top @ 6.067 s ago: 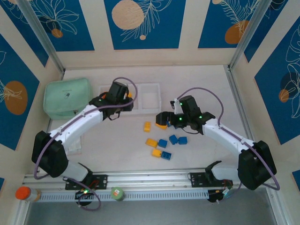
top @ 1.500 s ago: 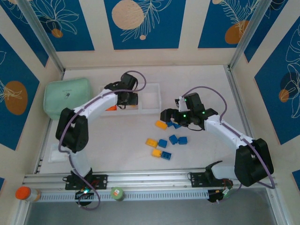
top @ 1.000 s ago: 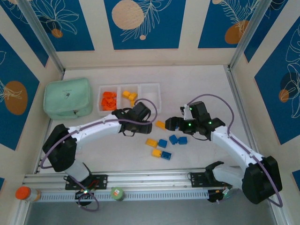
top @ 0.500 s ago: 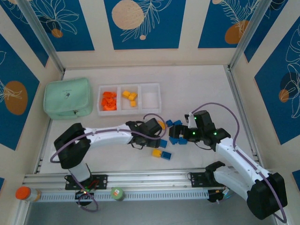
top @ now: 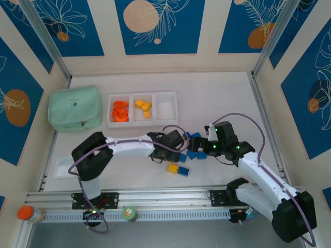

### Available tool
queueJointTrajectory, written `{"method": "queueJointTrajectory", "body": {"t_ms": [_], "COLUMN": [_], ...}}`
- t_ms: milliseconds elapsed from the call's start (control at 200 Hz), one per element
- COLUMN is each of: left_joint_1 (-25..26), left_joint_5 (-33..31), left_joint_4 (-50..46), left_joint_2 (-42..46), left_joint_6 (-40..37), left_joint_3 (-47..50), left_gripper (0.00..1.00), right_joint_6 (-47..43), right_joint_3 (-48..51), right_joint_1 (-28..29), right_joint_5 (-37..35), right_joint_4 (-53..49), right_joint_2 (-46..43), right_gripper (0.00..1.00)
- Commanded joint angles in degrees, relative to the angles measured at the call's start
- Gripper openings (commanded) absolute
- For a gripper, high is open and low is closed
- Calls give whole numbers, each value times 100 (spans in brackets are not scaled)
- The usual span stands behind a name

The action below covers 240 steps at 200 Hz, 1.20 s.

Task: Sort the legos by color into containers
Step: Pick up the lego from the middle-left of the table.

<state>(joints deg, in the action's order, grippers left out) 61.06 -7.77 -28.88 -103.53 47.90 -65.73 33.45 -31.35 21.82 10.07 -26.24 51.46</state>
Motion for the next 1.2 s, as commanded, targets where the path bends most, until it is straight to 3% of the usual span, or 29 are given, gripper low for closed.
{"method": "queueJointTrajectory", "body": {"t_ms": [0,495,790,1195], "left_joint_1": [65,73,102,47], "left_joint_5": [-242,-329,-72,-413], "left_joint_4": [-289,-513,-361,-345], "left_joint_2": [-261,103,-347,-113], "left_joint_6": [-63,-183,-255,-92], "left_joint_3": [-75,169,-53,105], "left_gripper": [74,76,76,69], "right_joint_6": [30,83,59,-21], "right_joint_3": [96,49,-2,-89], "right_joint_1": [-36,-73,-73,-82], "right_joint_5": [92,181,191,244], "right_joint_4": [13,117,106,151], "right_joint_2": [-67,21,46,154], "right_gripper": [99,99,99,99]}}
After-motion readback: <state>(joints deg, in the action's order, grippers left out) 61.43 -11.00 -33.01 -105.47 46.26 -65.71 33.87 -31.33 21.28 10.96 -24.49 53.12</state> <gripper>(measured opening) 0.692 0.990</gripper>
